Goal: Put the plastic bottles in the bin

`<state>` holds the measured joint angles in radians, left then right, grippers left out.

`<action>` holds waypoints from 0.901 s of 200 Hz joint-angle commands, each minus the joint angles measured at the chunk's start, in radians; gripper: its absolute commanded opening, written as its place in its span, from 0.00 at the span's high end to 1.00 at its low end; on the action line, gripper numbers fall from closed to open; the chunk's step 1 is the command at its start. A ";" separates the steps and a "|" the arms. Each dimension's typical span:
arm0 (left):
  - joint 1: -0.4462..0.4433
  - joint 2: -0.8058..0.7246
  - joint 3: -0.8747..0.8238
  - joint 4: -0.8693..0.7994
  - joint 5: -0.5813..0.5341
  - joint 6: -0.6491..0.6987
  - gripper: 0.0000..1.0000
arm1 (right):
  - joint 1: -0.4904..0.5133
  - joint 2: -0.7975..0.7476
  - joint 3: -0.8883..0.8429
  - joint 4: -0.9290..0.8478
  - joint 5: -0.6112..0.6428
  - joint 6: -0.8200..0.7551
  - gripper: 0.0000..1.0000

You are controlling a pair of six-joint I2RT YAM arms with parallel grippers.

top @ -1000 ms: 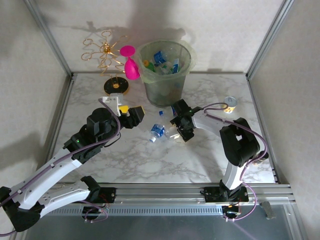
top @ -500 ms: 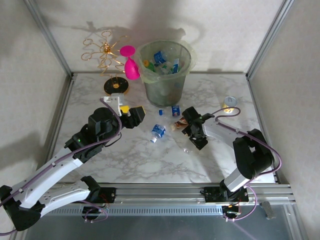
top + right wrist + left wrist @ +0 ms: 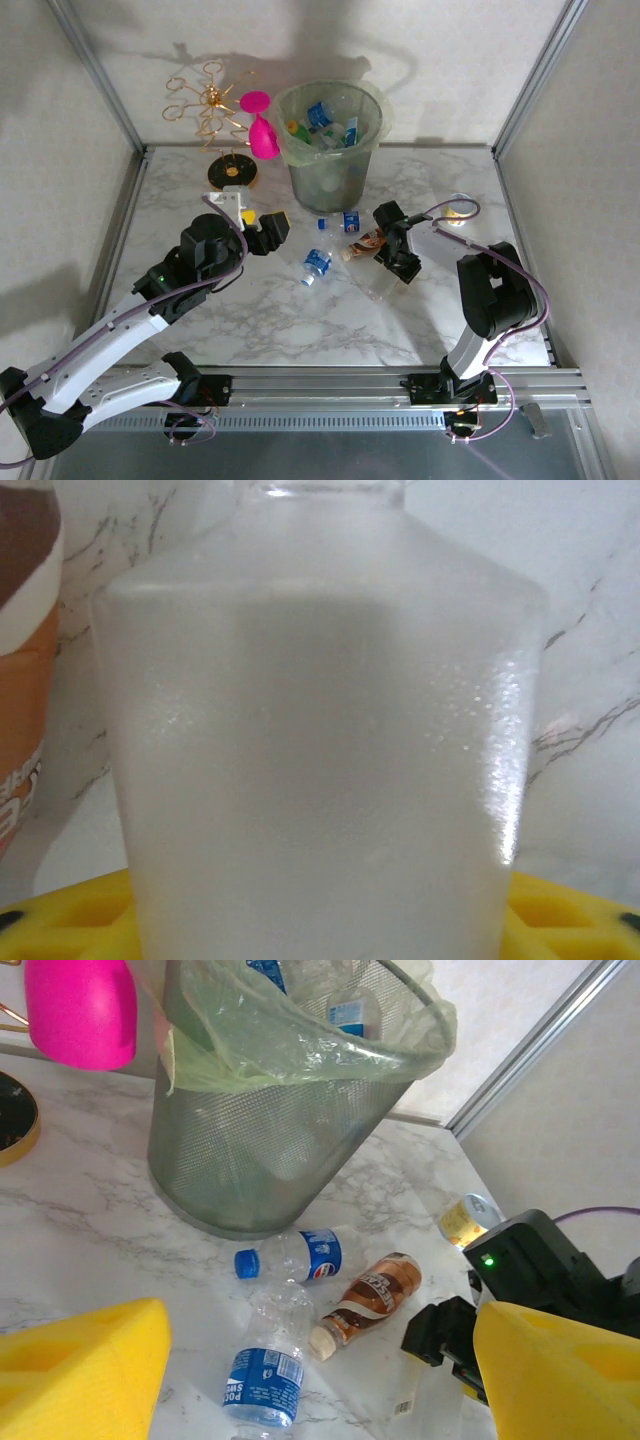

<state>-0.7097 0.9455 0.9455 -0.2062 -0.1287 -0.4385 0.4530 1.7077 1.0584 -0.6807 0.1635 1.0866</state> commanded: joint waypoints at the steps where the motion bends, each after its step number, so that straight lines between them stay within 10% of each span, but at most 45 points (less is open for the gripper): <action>1: 0.003 0.025 0.003 -0.010 -0.044 0.033 0.22 | -0.004 -0.015 0.005 -0.019 0.002 -0.024 0.51; 125: -0.017 0.050 0.103 -0.018 -0.073 0.026 0.23 | -0.006 -0.500 0.089 -0.037 0.073 -0.233 0.60; 180: -0.017 0.060 0.058 0.020 -0.151 0.070 0.25 | -0.007 -0.334 0.457 0.101 0.003 -0.445 0.62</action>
<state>-0.7193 1.0203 1.0206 -0.2268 -0.2138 -0.4065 0.4492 1.2816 1.3609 -0.6846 0.1982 0.7753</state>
